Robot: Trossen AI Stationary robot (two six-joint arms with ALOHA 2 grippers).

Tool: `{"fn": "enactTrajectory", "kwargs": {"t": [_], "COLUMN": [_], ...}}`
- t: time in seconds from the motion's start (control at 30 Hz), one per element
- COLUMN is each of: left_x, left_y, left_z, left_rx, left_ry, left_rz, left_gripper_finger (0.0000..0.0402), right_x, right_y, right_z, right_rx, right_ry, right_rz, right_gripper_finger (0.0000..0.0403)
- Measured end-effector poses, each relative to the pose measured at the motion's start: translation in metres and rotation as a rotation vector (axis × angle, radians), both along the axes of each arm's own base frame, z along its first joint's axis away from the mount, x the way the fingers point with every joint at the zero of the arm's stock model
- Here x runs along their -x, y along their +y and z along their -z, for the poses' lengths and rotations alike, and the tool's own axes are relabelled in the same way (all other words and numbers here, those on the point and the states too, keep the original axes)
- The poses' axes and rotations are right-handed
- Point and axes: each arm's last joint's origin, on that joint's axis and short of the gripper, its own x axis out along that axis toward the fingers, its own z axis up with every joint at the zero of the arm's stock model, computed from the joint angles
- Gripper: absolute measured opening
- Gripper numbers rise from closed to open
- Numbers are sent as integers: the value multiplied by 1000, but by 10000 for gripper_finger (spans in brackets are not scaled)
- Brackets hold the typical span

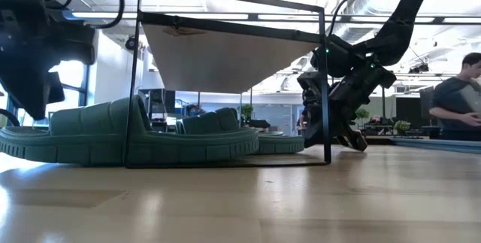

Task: Pick and place slides into the shelf
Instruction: Put the green slide under the shelf

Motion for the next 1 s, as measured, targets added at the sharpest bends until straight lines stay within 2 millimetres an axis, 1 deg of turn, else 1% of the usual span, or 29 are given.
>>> {"fn": "enactTrajectory", "kwargs": {"t": [0.07,0.2,0.3,0.37,0.53,0.73,0.83,0.93,1.0], "left_x": [9,22,22,21,19,6,-2,-8,-13], "left_y": [2,5,1,-5,-25,-56,-68,-71,-74], "left_z": [-5,-27,-36,-36,-25,-7,4,16,21], "left_rx": [2,-4,-35,-66,-199,-299,-339,-349,-363], "left_ry": [40,82,67,70,118,83,70,103,91], "left_rz": [-15,-19,56,141,322,437,438,387,365], "left_gripper_finger": [0,0,0,0,0,0,0,0,0], "right_x": [0,0,0,0,0,0,-1,-1,-1], "right_y": [0,0,0,0,-1,-1,-1,-1,-1], "right_z": [0,0,0,0,0,0,-1,-1,-1], "right_rx": [2,6,10,18,34,37,40,40,37], "right_ry": [-1,-1,-3,-4,-6,-10,-13,-14,-16], "right_rz": [-2,-4,-3,-3,-9,-10,-11,-12,-13], "right_gripper_finger": [0,0,0,0,0,0,0,0,0]}}
